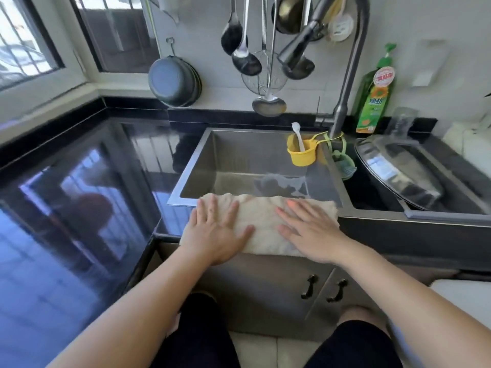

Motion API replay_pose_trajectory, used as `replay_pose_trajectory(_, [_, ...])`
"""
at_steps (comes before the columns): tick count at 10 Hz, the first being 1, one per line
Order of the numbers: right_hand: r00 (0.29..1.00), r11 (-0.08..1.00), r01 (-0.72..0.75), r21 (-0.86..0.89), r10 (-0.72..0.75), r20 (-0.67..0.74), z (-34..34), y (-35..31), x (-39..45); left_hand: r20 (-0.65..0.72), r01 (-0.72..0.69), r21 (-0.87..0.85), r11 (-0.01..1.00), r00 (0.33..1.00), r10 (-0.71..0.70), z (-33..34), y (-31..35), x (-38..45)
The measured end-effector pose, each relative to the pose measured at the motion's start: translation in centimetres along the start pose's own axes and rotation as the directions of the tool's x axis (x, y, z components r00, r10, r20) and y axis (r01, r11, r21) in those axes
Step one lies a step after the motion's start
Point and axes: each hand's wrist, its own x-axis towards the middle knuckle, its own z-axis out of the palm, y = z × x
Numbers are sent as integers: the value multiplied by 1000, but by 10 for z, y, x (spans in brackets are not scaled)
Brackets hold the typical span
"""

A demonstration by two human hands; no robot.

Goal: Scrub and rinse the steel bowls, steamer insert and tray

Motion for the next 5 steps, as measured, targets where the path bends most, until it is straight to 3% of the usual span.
replay_pose_trajectory(2, [1000, 996, 5, -84, -7, -26, 5, -21, 14, 22, 93, 31, 995, 995, -94, -3, -10, -1])
replay_pose_trajectory(5, [995, 997, -74, 3, 74, 74, -4, -15, -14, 94, 38, 99, 994, 994, -47, -14, 3, -3])
